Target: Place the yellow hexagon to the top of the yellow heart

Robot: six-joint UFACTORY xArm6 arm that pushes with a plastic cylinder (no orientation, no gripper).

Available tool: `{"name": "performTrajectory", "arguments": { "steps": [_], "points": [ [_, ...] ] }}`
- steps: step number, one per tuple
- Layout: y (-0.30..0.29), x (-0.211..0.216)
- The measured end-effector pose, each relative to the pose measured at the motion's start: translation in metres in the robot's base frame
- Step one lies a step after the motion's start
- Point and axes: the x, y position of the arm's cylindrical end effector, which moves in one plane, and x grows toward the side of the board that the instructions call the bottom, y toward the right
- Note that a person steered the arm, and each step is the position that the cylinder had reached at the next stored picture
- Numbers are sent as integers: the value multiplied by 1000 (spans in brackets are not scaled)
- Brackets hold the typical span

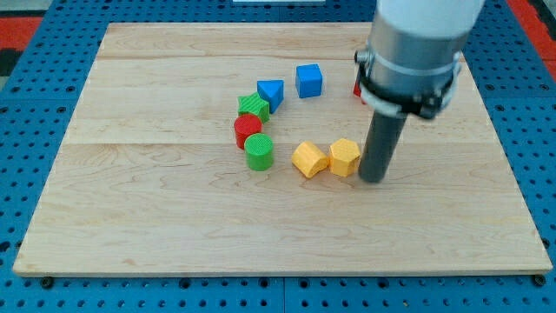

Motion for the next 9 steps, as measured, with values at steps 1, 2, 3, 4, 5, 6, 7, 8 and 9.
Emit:
{"name": "performTrajectory", "arguments": {
  "steps": [1, 2, 3, 4, 5, 6, 7, 8, 9],
  "points": [
    [-2, -18],
    [-3, 12],
    [-19, 20],
    [-24, -3],
    [-58, 1],
    [-74, -9],
    [-64, -12],
    [11, -21],
    [-7, -42]
  ]
}}
